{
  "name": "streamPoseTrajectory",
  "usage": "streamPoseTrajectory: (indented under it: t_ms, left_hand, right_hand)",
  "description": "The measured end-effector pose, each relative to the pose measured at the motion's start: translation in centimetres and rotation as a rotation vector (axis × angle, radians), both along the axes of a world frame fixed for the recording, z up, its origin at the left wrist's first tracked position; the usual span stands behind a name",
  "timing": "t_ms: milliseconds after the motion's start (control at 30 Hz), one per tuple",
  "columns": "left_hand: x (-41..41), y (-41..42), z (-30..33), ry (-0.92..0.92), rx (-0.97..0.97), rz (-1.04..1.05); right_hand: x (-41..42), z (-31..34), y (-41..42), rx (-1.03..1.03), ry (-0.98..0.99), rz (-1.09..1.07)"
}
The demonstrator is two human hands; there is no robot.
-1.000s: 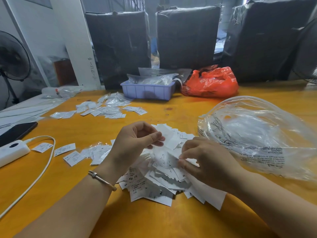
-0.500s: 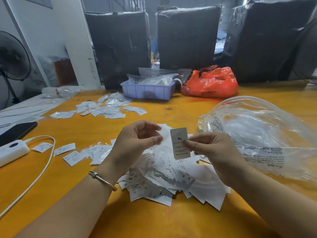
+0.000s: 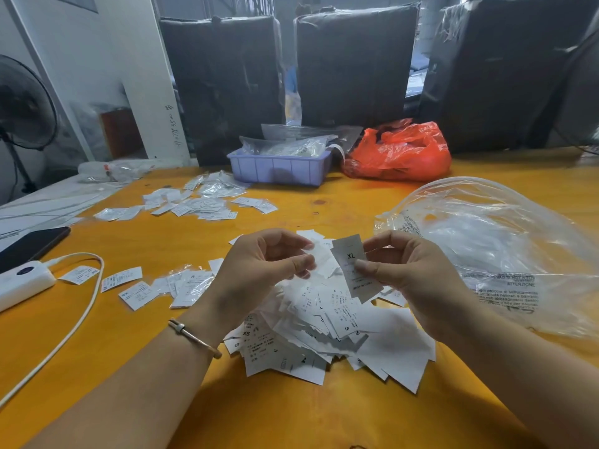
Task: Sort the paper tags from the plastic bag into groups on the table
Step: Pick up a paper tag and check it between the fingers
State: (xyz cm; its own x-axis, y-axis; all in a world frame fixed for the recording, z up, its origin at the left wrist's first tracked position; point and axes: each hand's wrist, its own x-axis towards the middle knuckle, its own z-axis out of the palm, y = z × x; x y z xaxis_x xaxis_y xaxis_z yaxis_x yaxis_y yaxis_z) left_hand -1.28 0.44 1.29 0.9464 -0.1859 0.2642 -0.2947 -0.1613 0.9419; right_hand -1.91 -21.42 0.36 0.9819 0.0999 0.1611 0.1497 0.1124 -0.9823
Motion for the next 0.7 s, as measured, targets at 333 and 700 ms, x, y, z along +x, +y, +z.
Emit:
streamPoseTrajectory:
  t_ms: [333,700]
  left_hand:
    - [0.54,0.29,-0.23,-0.043,-0.042,0.089]
    - [0.39,0.27,-0.26,-0.039,-0.033,0.087]
  right_hand:
    - [-0.64,-0.48,0.82,-1.170,-0.992,-0.236]
    - [-0.85,-0.58,0.95,-1.286,-1.033,-0.156]
